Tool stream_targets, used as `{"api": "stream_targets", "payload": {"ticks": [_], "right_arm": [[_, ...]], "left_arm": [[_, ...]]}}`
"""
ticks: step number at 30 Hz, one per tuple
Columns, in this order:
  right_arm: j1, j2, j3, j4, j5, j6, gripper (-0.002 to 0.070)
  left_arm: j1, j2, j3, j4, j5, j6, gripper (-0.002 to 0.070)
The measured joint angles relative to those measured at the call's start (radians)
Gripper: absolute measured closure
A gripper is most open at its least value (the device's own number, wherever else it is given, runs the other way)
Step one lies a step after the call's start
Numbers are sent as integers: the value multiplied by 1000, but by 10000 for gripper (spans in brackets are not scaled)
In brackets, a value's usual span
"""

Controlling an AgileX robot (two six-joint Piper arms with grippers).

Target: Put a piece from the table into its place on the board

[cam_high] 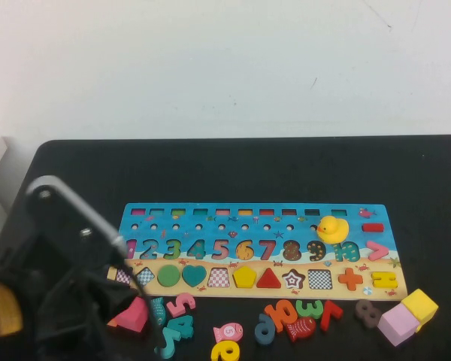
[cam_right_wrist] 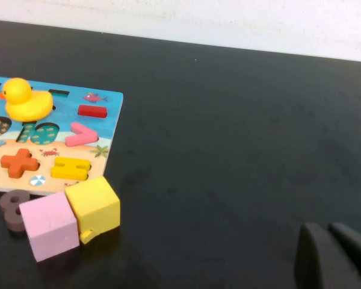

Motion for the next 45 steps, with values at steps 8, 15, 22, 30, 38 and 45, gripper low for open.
{"api": "stream_targets", "payload": {"ticks": [8,15,22,30,38,45], "right_arm": [[0,0,0,0,0,0,657],[0,0,0,0,0,0,657],[0,0,0,0,0,0,657],[0,0,0,0,0,0,657],[0,0,0,0,0,0,657],[0,0,0,0,0,0,657]], "left_arm": [[0,-214,75,113,18,-81,675],[0,-483,257,306,-73,-296,675],[179,-722,461,268,-180,-373,675],[444,-904,656,91,-353,-142,675],[538,-969,742,46,-355,-85,675],[558,-973,742,5,-335,-68,675]]}}
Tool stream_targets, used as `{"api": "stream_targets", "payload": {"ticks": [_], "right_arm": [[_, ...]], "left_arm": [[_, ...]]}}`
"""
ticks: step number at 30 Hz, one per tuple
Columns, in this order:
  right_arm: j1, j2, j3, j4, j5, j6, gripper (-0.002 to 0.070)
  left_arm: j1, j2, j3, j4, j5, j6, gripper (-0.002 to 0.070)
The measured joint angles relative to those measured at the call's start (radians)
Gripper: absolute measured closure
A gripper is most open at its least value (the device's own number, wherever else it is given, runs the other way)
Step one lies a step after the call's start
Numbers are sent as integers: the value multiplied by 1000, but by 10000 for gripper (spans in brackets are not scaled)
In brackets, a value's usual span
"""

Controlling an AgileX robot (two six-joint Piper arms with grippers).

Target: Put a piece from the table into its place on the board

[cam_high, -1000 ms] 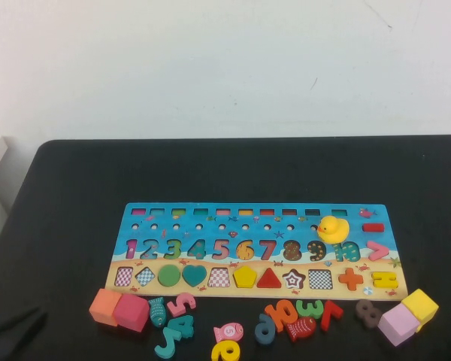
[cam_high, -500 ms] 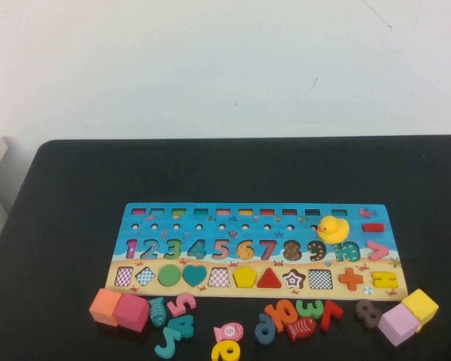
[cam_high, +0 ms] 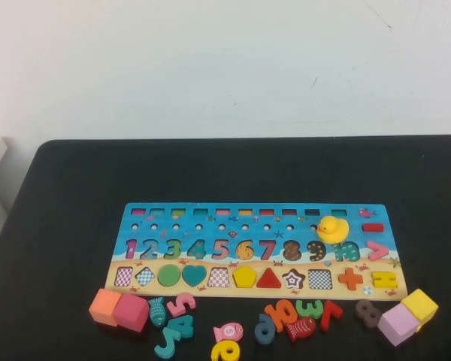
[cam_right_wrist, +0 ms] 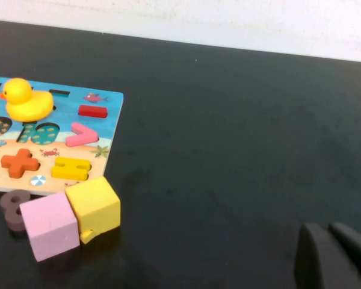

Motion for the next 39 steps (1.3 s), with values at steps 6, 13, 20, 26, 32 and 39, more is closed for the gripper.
{"api": "stream_targets", "payload": {"ticks": [6,13,20,26,32,39], "right_arm": [[0,0,0,0,0,0,657],[0,0,0,0,0,0,657],[0,0,0,0,0,0,657],[0,0,0,0,0,0,657],[0,0,0,0,0,0,657],[0,0,0,0,0,0,657]], "left_arm": [[-24,0,0,-14,50,15,675],[-47,0,-2,-32,73,31,675],[-47,0,-2,-34,74,33,677],[-47,0,-2,-34,74,33,677],[-47,0,-2,-36,74,37,677],[-47,-2,-2,-38,75,45,677]]}}
